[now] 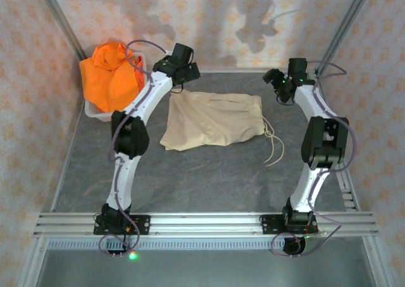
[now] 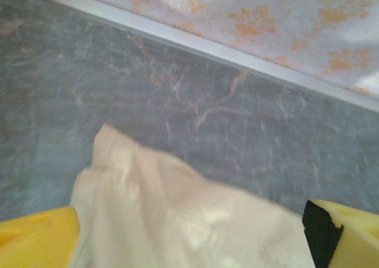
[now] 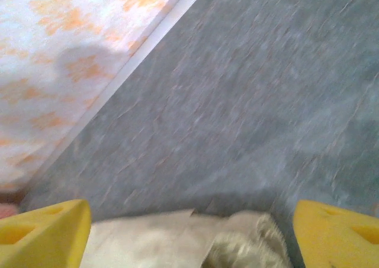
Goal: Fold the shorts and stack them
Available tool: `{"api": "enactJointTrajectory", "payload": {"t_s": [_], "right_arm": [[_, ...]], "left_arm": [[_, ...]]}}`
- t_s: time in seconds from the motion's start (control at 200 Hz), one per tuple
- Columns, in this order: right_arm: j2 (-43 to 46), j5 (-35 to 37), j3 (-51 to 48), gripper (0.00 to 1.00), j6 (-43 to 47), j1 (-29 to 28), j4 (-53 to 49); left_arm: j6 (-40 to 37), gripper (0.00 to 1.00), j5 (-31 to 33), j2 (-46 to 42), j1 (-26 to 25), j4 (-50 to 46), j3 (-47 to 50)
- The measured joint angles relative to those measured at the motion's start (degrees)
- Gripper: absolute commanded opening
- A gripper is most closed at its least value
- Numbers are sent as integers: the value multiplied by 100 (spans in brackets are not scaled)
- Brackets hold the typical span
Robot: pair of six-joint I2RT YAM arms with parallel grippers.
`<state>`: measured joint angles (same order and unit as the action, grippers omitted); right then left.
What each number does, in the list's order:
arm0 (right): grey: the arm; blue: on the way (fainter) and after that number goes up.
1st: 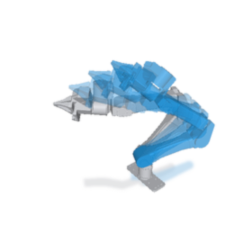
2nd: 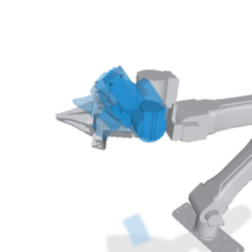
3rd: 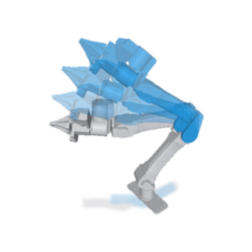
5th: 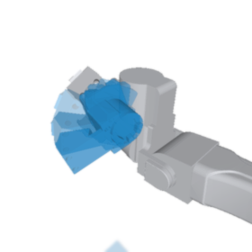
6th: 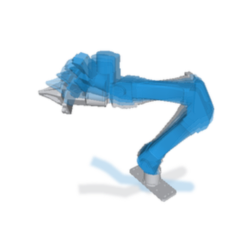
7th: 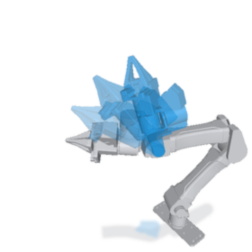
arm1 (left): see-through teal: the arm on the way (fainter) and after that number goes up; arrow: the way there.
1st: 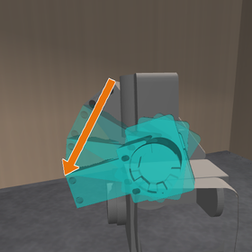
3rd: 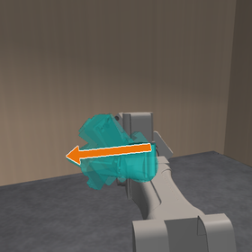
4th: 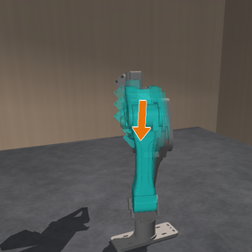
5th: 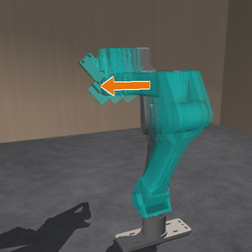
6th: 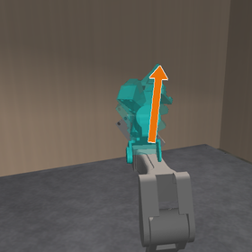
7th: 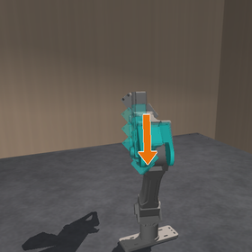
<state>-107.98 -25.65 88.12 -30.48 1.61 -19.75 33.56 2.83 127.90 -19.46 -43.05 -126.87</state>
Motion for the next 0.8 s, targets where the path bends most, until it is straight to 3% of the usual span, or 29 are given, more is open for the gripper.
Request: {"api": "enactJointTrajectory", "payload": {"t_s": [0.135, 0.265, 0.44, 0.656, 0.801], "right_arm": [[809, -380, -664, 94, -46, -319, 306], [1010, -719, -850, 95, -50, -739, 505], [396, -1152, -632, 94, -181, -1097, 599], [-1110, -1414, 22, 93, -535, -1078, 673], [-1526, -1471, 177, 93, -824, -975, 782]], "left_arm": [[256, 100, -223, -1530, -286, 629, 1921], [573, 100, -356, -2376, -605, 1368, 3547], [992, 100, -551, -2444, -796, 2035, 4977], [1381, 100, -584, -2361, -992, 2769, 5952], [1552, 100, -446, -2398, -1147, 3316, 6690]]}}
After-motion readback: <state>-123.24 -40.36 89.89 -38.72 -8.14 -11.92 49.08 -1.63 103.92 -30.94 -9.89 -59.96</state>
